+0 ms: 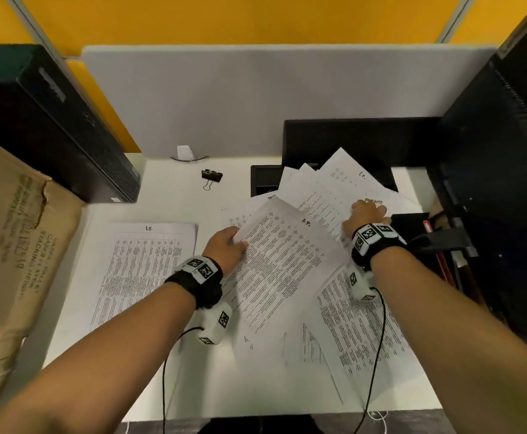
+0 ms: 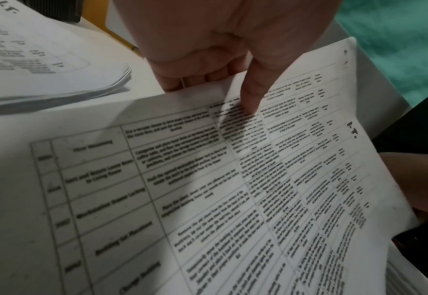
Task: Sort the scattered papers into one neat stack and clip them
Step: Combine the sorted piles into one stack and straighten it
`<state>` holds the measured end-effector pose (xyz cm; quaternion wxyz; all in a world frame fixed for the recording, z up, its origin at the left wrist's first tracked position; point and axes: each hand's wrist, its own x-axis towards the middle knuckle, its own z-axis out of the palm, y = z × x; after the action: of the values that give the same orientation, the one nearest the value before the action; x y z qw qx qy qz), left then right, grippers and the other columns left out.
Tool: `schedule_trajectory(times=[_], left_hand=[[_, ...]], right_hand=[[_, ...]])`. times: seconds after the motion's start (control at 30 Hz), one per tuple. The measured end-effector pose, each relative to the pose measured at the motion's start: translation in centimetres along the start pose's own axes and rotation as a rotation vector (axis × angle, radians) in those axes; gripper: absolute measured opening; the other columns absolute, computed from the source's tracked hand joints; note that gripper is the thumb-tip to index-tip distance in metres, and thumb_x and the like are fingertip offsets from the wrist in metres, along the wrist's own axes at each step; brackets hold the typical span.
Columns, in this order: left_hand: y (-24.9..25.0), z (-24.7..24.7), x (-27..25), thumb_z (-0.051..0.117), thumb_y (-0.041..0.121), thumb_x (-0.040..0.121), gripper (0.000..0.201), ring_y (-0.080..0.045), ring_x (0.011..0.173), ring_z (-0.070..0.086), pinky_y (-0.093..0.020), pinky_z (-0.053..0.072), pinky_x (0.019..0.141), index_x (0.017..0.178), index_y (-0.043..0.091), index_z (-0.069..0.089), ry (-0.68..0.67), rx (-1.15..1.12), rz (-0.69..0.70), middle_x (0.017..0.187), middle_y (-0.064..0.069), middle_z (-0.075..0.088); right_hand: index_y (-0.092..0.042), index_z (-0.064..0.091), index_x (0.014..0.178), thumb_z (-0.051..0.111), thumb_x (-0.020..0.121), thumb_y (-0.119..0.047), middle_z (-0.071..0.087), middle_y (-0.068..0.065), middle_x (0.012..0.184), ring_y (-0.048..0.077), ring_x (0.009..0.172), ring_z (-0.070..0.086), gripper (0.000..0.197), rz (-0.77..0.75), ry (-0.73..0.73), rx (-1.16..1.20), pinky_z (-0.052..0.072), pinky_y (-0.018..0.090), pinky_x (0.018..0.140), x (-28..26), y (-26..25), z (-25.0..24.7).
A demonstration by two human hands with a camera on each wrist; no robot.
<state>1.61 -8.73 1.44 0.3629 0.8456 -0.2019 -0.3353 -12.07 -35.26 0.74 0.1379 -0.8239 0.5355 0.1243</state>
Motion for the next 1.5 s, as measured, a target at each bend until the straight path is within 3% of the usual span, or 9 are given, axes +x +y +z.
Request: schedule_trajectory(times=[0.2,0.47,0.63,0.9,1.0,1.1,1.2,1.33,1.5], left_hand=[[0.4,0.1,0.2,0.055,0.015,0.093,0.021,-0.027,0.095,0.067,-0.033,0.053,0.083,0.113,0.015,0.063,-0.017,-0.093,-0.016,0.105,-0.007,0.069],[1.6,-0.6,0.8,0.066,0.013,0.088,0.035,-0.013,0.132,0.038,-0.031,0.030,0.113,0.122,0.013,0.061,0.043,0.030,0.137,0.149,0.007,0.036],[2.7,-0.9,0.6,0.063,0.020,0.090,0.005,-0.017,0.090,0.063,-0.034,0.053,0.087,0.093,0.023,0.065,0.087,-0.011,0.121,0.100,0.000,0.067],[1.6,-3.1,-0.9,0.056,0.012,0.094,0.012,-0.010,0.082,0.062,-0.019,0.048,0.064,0.102,0.021,0.056,0.168,-0.068,0.152,0.099,-0.002,0.068],[0.7,-3.4,-1.4,0.055,0.005,0.094,0.038,-0.007,0.097,0.062,-0.034,0.053,0.092,0.123,0.029,0.049,0.161,-0.123,0.158,0.117,0.000,0.065],[0.4,-3.7,-1.9,0.054,0.002,0.094,0.074,-0.012,0.138,0.034,-0.027,0.027,0.111,0.148,0.043,0.022,0.093,-0.158,0.153,0.153,0.006,0.033],[0.2,-3.6,-2.1,0.057,0.007,0.094,0.080,-0.015,0.141,0.029,-0.027,0.025,0.109,0.150,0.042,0.011,0.101,-0.166,0.050,0.153,0.003,0.032],[-0.8,-3.5,-1.8,0.060,0.018,0.092,0.022,-0.026,0.104,0.063,-0.044,0.050,0.095,0.113,0.025,0.058,0.156,-0.041,0.030,0.109,-0.005,0.068],[-1.4,-3.1,-1.8,0.061,0.019,0.091,0.013,-0.022,0.091,0.065,-0.043,0.052,0.089,0.092,0.031,0.061,0.142,-0.068,-0.017,0.094,-0.001,0.069]], right_hand=[[-0.021,0.059,0.113,0.050,0.090,-0.011,0.056,0.007,0.119,0.030,0.119,0.039,0.026,-0.020,-0.001,-0.026,0.030,0.043,0.097,0.0,-0.2,0.6],[-0.023,0.060,0.073,0.068,0.085,-0.007,0.064,-0.003,0.072,0.016,0.069,0.058,0.022,-0.409,-0.126,0.671,0.047,0.027,0.067,-3.2,-0.5,-1.3],[-0.018,0.067,0.086,0.068,0.085,-0.008,0.064,-0.008,0.066,0.015,0.073,0.062,0.010,-0.400,-0.260,0.830,0.053,0.035,0.081,-4.4,0.1,-2.8],[-0.009,0.045,0.135,0.066,0.087,-0.013,0.041,0.017,0.139,0.036,0.125,0.046,0.053,0.034,-0.051,0.302,0.043,0.044,0.104,0.4,2.8,-0.3],[-0.007,0.034,0.142,0.063,0.088,-0.014,0.032,0.019,0.144,0.039,0.130,0.039,0.062,0.050,-0.047,0.177,0.038,0.046,0.108,1.3,2.2,0.4],[-0.003,0.026,0.145,0.060,0.089,-0.017,0.028,0.021,0.148,0.040,0.133,0.034,0.067,0.034,-0.010,0.088,0.032,0.047,0.110,2.1,1.6,1.2],[-0.001,0.029,0.142,0.057,0.092,-0.023,0.030,0.023,0.147,0.040,0.133,0.032,0.062,0.017,-0.003,-0.014,0.029,0.044,0.109,2.4,1.3,1.5],[-0.010,0.055,0.126,0.056,0.088,-0.019,0.040,0.017,0.138,0.037,0.127,0.036,0.038,-0.037,-0.053,-0.016,0.037,0.044,0.102,2.7,1.4,1.5],[-0.016,0.060,0.083,0.063,0.087,-0.009,0.059,0.011,0.107,0.031,0.104,0.055,0.009,-0.259,-0.020,0.208,0.052,0.042,0.087,1.8,0.3,1.6]])
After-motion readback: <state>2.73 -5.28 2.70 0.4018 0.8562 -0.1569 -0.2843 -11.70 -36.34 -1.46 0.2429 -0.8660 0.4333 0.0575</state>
